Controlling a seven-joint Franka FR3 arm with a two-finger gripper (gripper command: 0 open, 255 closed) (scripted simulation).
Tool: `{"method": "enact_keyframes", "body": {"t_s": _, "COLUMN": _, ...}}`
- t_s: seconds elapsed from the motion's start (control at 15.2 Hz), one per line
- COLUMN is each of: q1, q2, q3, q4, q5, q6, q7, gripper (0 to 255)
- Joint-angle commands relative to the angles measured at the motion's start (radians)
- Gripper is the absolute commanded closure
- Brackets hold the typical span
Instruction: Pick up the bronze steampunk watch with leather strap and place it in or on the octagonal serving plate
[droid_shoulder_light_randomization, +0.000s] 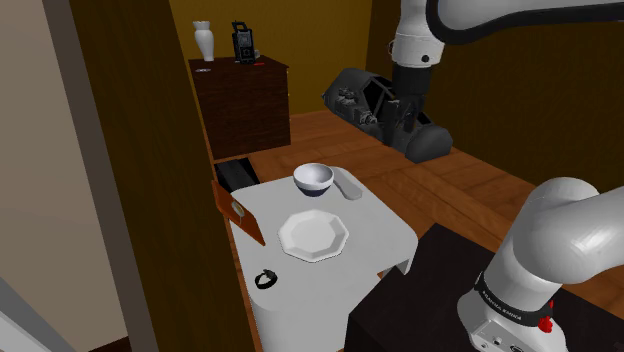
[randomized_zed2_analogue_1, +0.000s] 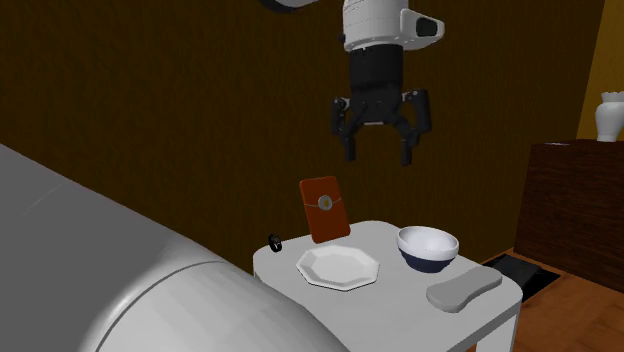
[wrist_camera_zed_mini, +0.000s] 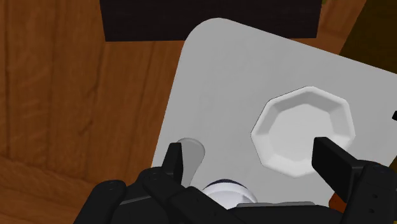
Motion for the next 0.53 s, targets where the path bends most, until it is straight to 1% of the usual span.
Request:
{"method": "enact_keyframes", "body": {"t_s": 0.0, "q1": 0.011, "q2": 0.008, "q3": 0.033, "q4": -0.032, "q5": 0.028, "q6": 0.04, "q7": 0.043, "gripper": 0}}
{"method": "enact_keyframes", "body": {"t_s": 0.46, "q1": 0.053, "q2": 0.109, "q3": 0.168, "q4": -0.089, "q5": 0.121, "q6": 0.206, "q7": 0.201, "gripper": 0}}
